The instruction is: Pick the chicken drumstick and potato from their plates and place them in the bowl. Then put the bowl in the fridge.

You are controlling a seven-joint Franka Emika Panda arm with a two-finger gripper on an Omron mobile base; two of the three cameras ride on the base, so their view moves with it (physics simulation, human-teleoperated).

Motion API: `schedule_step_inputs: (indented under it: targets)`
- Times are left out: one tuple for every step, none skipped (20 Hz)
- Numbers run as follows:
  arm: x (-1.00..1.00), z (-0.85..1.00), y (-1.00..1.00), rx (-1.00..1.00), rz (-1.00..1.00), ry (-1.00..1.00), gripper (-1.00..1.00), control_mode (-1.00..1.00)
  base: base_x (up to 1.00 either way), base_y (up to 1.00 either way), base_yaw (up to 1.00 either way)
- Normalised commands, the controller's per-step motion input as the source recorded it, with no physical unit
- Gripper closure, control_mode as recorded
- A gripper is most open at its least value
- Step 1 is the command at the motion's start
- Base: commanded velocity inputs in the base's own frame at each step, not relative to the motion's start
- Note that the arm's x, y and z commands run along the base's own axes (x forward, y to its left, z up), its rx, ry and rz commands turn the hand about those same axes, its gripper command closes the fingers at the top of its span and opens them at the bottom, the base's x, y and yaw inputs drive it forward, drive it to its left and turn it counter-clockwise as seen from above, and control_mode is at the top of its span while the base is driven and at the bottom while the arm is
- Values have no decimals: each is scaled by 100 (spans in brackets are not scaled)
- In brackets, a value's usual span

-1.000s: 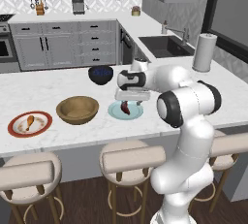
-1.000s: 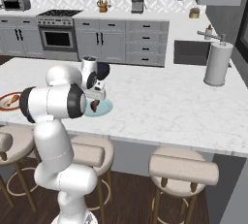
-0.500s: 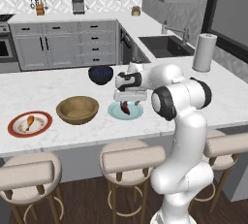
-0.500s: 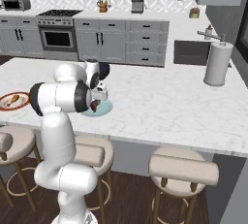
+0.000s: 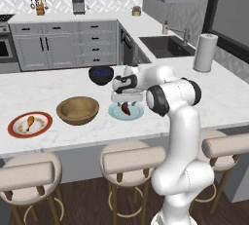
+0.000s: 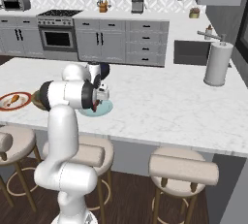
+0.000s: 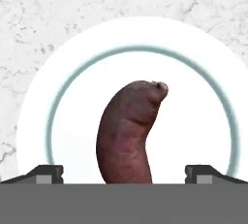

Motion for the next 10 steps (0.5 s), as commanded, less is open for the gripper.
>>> schedule_step_inputs:
  targets:
    - [28, -29, 1, 0, 0, 0, -100, -100, 0, 0, 0]
    - [18, -31, 0, 0, 0, 0, -100, -100, 0, 0, 0]
    - [2, -33, 0, 0, 0, 1, -100, -100, 0, 0, 0]
    - [0, -34, 0, 0, 0, 3, -100, -100, 0, 0, 0]
    - [0, -31, 0, 0, 0, 2, -100, -100, 0, 0, 0]
    - [0, -30, 0, 0, 0, 3, -100, -100, 0, 0, 0]
    - [0, -31, 0, 0, 0, 6, -100, -100, 0, 0, 0]
    - [0, -31, 0, 0, 0, 7, -100, -100, 0, 0, 0]
    - [0, -34, 0, 0, 0, 9, -100, -100, 0, 0, 0]
    - [0, -34, 0, 0, 0, 11, -100, -100, 0, 0, 0]
